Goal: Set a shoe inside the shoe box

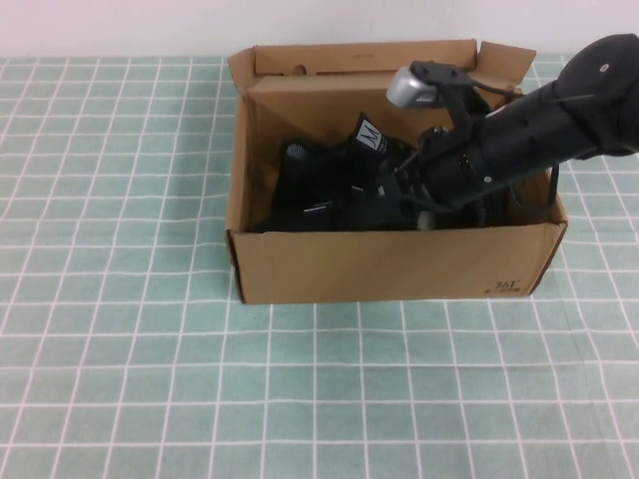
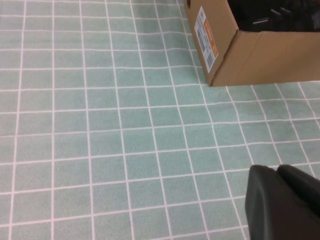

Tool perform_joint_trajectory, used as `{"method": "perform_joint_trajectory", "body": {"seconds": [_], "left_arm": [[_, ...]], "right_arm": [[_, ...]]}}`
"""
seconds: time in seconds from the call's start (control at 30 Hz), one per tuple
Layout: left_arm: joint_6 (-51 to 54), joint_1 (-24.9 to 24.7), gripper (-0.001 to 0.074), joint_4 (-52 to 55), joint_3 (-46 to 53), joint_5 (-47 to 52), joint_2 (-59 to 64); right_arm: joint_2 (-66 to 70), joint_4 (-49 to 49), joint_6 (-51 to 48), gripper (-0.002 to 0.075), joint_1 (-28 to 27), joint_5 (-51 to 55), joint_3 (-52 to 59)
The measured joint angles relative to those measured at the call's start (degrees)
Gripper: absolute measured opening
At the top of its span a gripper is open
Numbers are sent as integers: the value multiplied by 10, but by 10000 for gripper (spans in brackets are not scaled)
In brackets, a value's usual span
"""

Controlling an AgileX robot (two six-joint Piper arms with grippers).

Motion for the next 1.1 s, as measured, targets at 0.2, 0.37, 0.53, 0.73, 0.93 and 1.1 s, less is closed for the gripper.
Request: {"method": "perform_joint_trajectory", "body": {"seconds": [0.2,0.37,0.53,0.73,0.93,1.1], "left_arm": [[0,0,-3,0,0,0,0],[1,0,-3,0,0,0,0],[30,0,-3,18,5,-17,0],[51,0,-3,18,78,-163,-3],[115,0,-3,-122,145,-288,-9],[159,0,-3,-164,189,-380,-9]], "right_arm": [[-38,0,3,386,-32,6,1],[-99,-11,17,386,-81,17,1],[-170,-24,23,339,-124,41,1],[-287,-65,11,59,-129,58,1],[-424,-175,43,0,-129,67,3],[-561,-245,85,-5,-129,30,77]]}}
